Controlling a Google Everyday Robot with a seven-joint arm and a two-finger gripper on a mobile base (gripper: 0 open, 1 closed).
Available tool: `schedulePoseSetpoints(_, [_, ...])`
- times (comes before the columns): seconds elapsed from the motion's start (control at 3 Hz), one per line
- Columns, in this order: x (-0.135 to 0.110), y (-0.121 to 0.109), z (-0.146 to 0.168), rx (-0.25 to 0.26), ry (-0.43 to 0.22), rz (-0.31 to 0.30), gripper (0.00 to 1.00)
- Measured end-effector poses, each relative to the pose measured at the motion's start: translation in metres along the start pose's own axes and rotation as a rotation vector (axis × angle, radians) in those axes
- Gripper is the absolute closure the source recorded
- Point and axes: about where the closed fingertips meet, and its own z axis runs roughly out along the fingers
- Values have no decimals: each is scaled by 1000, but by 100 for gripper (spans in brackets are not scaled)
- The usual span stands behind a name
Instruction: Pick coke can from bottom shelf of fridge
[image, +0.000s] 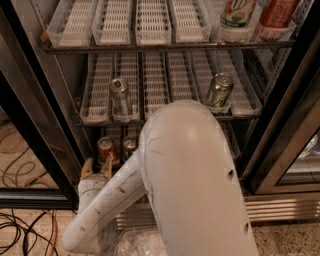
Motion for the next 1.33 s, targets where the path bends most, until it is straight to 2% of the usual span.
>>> schedulePoseSetpoints(0.33, [0, 0, 0, 0, 1, 0, 24])
schedulePoseSetpoints(0.67, [0, 0, 0, 0, 1, 0, 21])
schedulePoseSetpoints(1.33, [2, -8, 6, 15, 2, -14, 23])
